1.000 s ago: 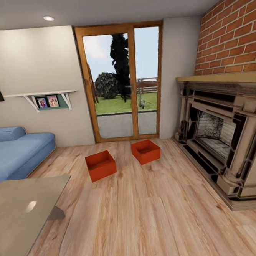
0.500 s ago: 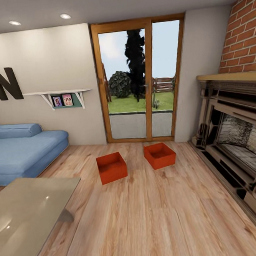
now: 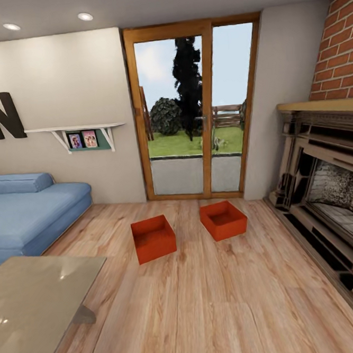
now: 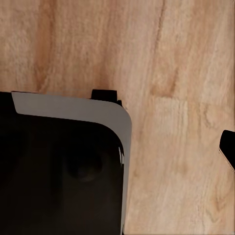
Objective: Move the two storage containers from the living room to the garage. In the garage, place one container on the floor and stack the other container on top of it (either order is fine).
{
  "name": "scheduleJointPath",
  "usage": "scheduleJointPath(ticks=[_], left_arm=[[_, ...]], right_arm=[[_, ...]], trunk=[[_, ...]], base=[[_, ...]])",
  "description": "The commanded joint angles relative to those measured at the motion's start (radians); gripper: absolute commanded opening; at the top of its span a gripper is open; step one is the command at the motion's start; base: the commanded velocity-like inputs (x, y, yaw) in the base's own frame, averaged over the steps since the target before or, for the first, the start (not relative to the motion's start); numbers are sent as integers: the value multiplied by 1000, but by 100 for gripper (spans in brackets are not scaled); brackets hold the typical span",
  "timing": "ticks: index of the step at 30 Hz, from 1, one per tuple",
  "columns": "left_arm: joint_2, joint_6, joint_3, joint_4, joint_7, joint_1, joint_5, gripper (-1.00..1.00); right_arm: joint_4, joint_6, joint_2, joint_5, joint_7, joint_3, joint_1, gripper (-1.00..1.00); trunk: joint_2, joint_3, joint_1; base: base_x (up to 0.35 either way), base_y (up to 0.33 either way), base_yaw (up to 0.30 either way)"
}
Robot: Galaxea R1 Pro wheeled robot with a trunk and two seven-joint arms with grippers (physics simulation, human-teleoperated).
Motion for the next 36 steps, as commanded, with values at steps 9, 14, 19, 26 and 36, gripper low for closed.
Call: scheduleJointPath(ticks=[9,14,19,26,36], left_arm=[[0,-3,1,0,1,0,8,100],[0,-3,1,0,1,0,8,100],[0,-3,1,0,1,0,8,100],[0,-3,1,0,1,0,8,100],[0,-3,1,0,1,0,8,100]], right_arm=[[-1,-2,-1,-12,2,7,0,100],[-1,-2,-1,-9,2,7,0,100],[-1,-2,-1,-8,2,7,0,100],[-1,-2,-1,-8,2,7,0,100],[-1,-3,0,-11,2,7,0,100]], trunk=[[0,-1,1],[0,-1,1],[0,-1,1],[0,-1,1],[0,-1,1]], base=[[322,0,0],[322,-1,0],[321,-58,0],[318,-105,0],[317,-111,76]])
